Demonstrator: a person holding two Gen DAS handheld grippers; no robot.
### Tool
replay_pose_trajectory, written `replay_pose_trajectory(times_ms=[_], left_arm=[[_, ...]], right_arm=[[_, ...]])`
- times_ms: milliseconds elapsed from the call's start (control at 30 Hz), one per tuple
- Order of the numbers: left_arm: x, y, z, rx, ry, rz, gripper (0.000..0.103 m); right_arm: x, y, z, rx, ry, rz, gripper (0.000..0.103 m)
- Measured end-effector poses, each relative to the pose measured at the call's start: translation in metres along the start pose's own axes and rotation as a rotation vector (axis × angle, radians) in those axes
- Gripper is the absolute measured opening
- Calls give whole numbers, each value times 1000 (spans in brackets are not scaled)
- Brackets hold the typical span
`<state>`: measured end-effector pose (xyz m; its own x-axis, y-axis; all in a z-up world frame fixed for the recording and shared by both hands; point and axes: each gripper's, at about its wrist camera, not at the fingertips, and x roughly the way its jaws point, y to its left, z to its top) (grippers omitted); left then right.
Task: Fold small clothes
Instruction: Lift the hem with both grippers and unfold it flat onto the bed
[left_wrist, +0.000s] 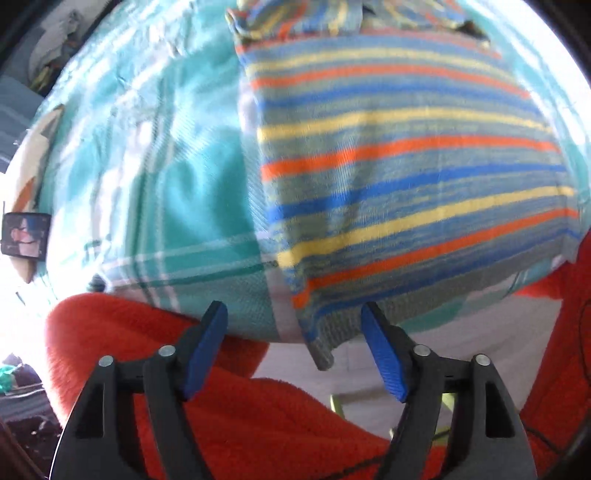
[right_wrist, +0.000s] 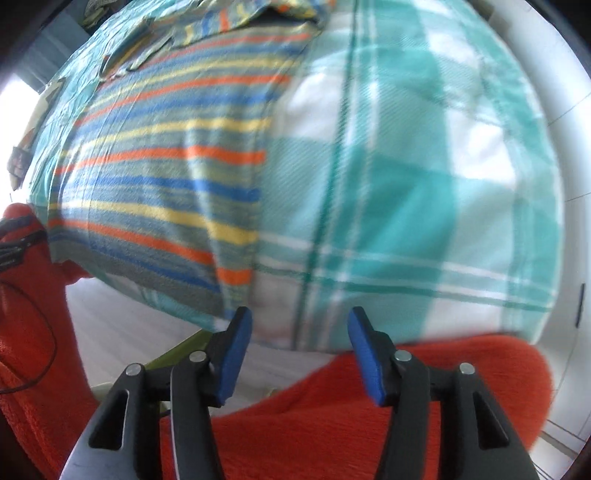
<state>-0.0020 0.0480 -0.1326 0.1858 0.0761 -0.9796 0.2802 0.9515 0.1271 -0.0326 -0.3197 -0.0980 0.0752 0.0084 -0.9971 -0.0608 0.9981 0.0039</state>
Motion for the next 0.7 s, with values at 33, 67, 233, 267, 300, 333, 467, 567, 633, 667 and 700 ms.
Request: replay_pose_trajectory(times_ms=[33, 67, 233, 267, 300, 333, 467, 567, 633, 667, 700], left_arm=[[-8, 1, -1, -15, -30, 2, 78], [-17, 2, 0, -30, -59, -4, 78], [-58, 18, 15, -156, -289, -50, 89], [-58, 27, 20, -178, -329, -53, 90], [-60, 29, 24, -199, -379, -60, 90], [-59, 29, 27, -215, -428, -55, 90], [-35, 19, 35, -256, -478, 17, 90], [-25, 18, 34, -224, -439, 4, 90], [-26, 24, 32, -236, -453, 15, 90], [-26, 27, 33, -246, -453, 7, 90], [-18, 33, 37, -256, -450, 2, 90]], right_arm=[[-8, -4, 2, 1, -22, -26, 59], [-15, -10, 4, -3, -45, -54, 60], [-56, -18, 33, -52, -177, -205, 60], [-64, -18, 42, -73, -215, -210, 60], [-72, -17, 53, -99, -257, -210, 61], [-78, -17, 62, -132, -302, -208, 65], [-78, 22, 122, -306, -463, -156, 70], [-51, 68, 171, -395, -485, -55, 70], [-26, 98, 199, -437, -483, 23, 70], [-12, 114, 214, -450, -472, 49, 70], [2, 129, 228, -454, -467, 64, 70]])
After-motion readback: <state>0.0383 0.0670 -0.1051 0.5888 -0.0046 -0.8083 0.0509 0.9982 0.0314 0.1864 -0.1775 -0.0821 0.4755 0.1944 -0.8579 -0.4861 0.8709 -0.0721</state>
